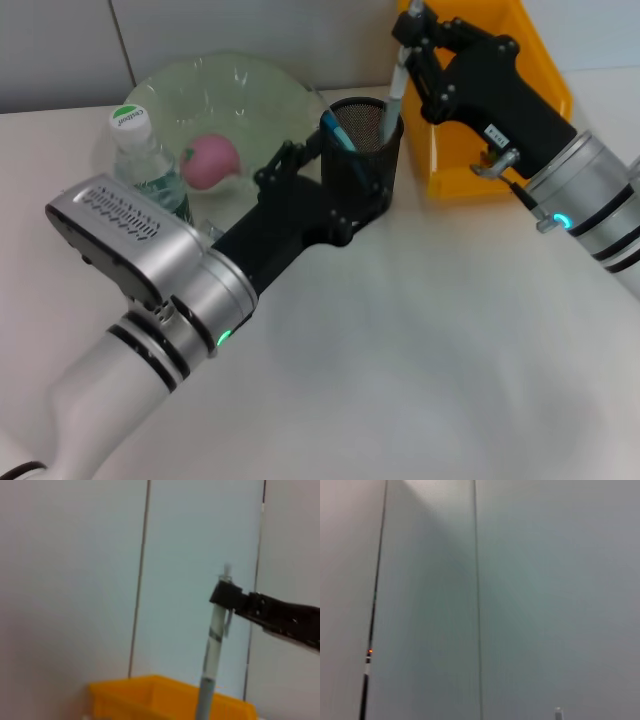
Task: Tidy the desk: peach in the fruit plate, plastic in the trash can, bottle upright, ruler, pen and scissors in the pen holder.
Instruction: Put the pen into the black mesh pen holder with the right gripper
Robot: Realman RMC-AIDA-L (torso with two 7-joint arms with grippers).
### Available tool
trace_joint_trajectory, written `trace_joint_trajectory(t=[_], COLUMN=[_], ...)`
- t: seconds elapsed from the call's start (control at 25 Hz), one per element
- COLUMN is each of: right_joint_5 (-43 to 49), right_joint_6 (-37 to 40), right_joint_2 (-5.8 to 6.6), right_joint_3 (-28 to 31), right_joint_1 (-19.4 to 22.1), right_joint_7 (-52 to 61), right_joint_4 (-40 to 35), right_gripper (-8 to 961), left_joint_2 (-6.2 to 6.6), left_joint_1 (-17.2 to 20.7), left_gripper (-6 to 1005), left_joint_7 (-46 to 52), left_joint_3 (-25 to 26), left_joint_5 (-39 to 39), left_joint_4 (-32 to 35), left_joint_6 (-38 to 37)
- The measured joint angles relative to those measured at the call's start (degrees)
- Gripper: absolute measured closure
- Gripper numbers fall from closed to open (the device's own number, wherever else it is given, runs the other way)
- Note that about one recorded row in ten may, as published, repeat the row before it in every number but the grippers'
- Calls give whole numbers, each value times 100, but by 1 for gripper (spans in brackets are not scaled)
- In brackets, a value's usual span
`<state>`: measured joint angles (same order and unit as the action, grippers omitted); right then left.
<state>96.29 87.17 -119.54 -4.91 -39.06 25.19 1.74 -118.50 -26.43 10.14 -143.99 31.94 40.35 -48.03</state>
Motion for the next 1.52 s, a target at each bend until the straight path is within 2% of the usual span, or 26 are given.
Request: trace_joint_trajectory(t=[0.12, 0.2, 0.24, 0.36, 0.64, 1.12, 1.32, 1.52], right_joint_5=[-12, -23, -24, -25, -42, -68, -68, -68], right_joint_6=[-140, -260, -332, -446, -692, -2096, -2558, -2670], right_joint_2=[8, 9, 9, 10, 10, -10, -19, -18], right_joint_3=[52, 52, 52, 52, 52, 52, 114, 132], right_joint_1=[-32, -86, -116, -177, -353, -814, -902, -887], right_joint_7=[-24, -25, -26, -27, -30, -17, -15, 31], right_joint_4=[-117, -144, -146, -148, -148, 7, 93, 89], right_gripper=[825, 824, 824, 824, 822, 820, 820, 819], left_joint_2=[8, 8, 12, 12, 4, 14, 28, 31], left_joint_1=[92, 92, 132, 136, 230, 382, 426, 438], left_gripper=[140, 140, 140, 139, 139, 140, 140, 140], left_joint_7=[443, 443, 942, 1141, 1230, 1316, 1379, 1389], left_joint_3=[107, 107, 228, 246, 236, 257, 277, 284], left_joint_5=[-462, -462, -894, -1027, -1055, -1067, -1069, -1068], left_joint_4=[-111, -111, -268, -321, -331, -339, -357, -384], left_joint_6=[-7, -7, -28, -29, -36, -190, -201, -232])
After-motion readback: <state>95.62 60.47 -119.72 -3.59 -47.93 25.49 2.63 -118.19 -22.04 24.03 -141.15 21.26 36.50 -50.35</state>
